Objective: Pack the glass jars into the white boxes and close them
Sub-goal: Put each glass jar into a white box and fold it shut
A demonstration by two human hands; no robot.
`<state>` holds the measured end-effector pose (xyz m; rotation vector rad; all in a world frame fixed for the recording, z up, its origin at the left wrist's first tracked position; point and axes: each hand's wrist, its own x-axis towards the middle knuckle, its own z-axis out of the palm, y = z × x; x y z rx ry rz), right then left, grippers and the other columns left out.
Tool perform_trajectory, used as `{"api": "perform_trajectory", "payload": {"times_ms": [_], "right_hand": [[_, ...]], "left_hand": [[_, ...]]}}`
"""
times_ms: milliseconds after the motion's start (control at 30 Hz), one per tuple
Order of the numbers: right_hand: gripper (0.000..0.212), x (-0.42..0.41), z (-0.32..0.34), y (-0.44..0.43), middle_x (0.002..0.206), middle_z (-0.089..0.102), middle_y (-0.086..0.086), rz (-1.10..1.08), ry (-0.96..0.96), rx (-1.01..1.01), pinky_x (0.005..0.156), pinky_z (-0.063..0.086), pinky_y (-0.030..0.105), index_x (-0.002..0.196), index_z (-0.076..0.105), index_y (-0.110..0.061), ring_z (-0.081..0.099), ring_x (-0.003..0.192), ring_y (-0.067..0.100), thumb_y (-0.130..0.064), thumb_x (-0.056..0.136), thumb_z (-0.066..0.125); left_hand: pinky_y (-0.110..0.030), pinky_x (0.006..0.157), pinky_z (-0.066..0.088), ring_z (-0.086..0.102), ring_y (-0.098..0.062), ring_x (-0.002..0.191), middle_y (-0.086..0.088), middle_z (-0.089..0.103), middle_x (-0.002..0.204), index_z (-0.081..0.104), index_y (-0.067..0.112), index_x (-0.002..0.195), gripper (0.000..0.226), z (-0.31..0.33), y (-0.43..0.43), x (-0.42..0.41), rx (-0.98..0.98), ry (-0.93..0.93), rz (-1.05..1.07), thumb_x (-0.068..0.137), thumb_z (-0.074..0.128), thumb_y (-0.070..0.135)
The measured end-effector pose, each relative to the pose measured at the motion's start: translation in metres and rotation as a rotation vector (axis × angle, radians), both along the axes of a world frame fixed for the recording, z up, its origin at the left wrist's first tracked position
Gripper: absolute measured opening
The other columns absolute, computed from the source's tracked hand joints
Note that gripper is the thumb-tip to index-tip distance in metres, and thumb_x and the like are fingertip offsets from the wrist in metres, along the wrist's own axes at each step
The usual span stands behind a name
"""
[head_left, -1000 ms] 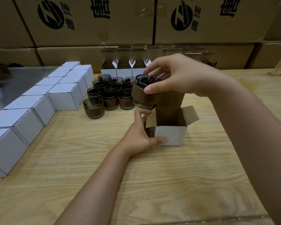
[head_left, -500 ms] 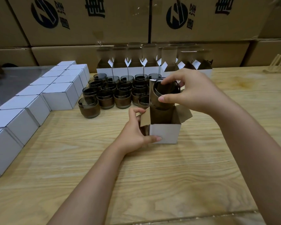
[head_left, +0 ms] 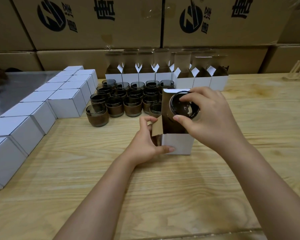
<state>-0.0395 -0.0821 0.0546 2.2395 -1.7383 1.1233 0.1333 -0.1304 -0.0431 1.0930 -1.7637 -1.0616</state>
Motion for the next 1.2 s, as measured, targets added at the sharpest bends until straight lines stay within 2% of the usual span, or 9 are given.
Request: {"api": "perform_trajectory", "payload": {"times_ms": [300,467,633,833,900,967,1033,1100,1200], "right_hand": [[0.039,0.002,-0.006,-0.014,0.12,0.047,-0.006,0.039,0.038,0.169,0.081,0.018,0.012,0.115,0.064,-0.022,0.039,0.115,0.018,-0.032,0.079,0.074],[0.037,0.002,0.007,-0.022,0.102,0.048,-0.009,0.06,0.143,0.304,0.078,0.031,0.024,0.11,0.062,-0.025,0.045,0.105,0.016,-0.04,0.077,0.073],[0.04,0.013,0.005,-0.029,0.105,0.056,-0.001,0.019,0.222,0.451,0.076,0.039,0.025,0.112,0.062,-0.021,0.049,0.104,0.018,-0.038,0.078,0.074],[0.045,0.025,0.029,-0.037,0.107,0.049,0.001,-0.003,0.422,0.712,0.056,0.046,0.024,0.115,0.061,-0.015,0.052,0.092,0.019,-0.035,0.078,0.076],[0.046,0.029,0.034,-0.043,0.113,0.055,0.005,-0.02,0.503,0.81,0.069,0.056,0.031,0.119,0.06,-0.012,0.058,0.096,0.023,-0.033,0.08,0.075],[0.048,0.033,0.034,-0.049,0.117,0.058,0.006,-0.021,0.599,0.831,0.083,0.054,0.034,0.122,0.058,-0.012,0.059,0.102,0.024,-0.033,0.081,0.073],[0.05,0.036,0.036,-0.052,0.118,0.058,0.006,-0.022,0.658,0.817,0.083,0.051,0.032,0.122,0.057,-0.012,0.057,0.104,0.024,-0.035,0.081,0.073],[0.052,0.031,0.039,-0.052,0.115,0.06,0.004,-0.018,0.609,0.853,0.082,0.052,0.032,0.12,0.058,-0.013,0.059,0.103,0.023,-0.039,0.078,0.075],[0.032,0.008,0.036,-0.05,0.094,0.061,-0.011,0.065,0.215,0.719,0.067,0.047,0.026,0.102,0.063,-0.025,0.059,0.091,0.013,-0.044,0.078,0.074]], "left_hand": [[-0.021,0.088,0.049,0.062,-0.007,0.106,0.006,0.062,0.118,0.025,0.044,0.107,0.081,0.001,0.0,-0.001,0.001,-0.02,0.025,0.062,0.09,0.026],[-0.019,0.086,0.049,0.061,-0.005,0.106,0.008,0.061,0.119,0.024,0.047,0.107,0.082,0.001,-0.001,0.0,0.014,-0.036,0.011,0.062,0.09,0.027],[-0.012,0.082,0.048,0.061,0.0,0.104,0.009,0.061,0.118,0.025,0.045,0.107,0.081,0.001,-0.001,0.0,0.015,-0.04,0.017,0.063,0.09,0.024],[-0.009,0.081,0.047,0.06,0.001,0.105,0.012,0.062,0.117,0.024,0.048,0.107,0.083,0.0,-0.001,0.0,0.022,-0.046,0.023,0.062,0.09,0.028],[-0.01,0.081,0.047,0.061,0.002,0.104,0.012,0.062,0.117,0.024,0.048,0.108,0.083,0.0,-0.001,-0.001,0.023,-0.052,0.022,0.062,0.09,0.029],[-0.006,0.077,0.045,0.061,0.005,0.1,0.012,0.063,0.116,0.024,0.047,0.107,0.083,-0.001,-0.002,-0.001,0.017,-0.05,0.023,0.061,0.091,0.027],[-0.005,0.075,0.044,0.061,0.007,0.098,0.012,0.062,0.115,0.025,0.045,0.108,0.083,-0.001,-0.002,0.0,0.015,-0.048,0.026,0.061,0.091,0.025],[-0.005,0.075,0.044,0.061,0.006,0.099,0.012,0.062,0.115,0.025,0.044,0.108,0.083,-0.001,-0.002,0.0,0.014,-0.053,0.026,0.062,0.091,0.024],[-0.003,0.074,0.043,0.06,0.008,0.099,0.012,0.061,0.113,0.025,0.043,0.107,0.082,-0.002,-0.002,0.0,0.018,-0.053,0.02,0.062,0.09,0.022]]}}
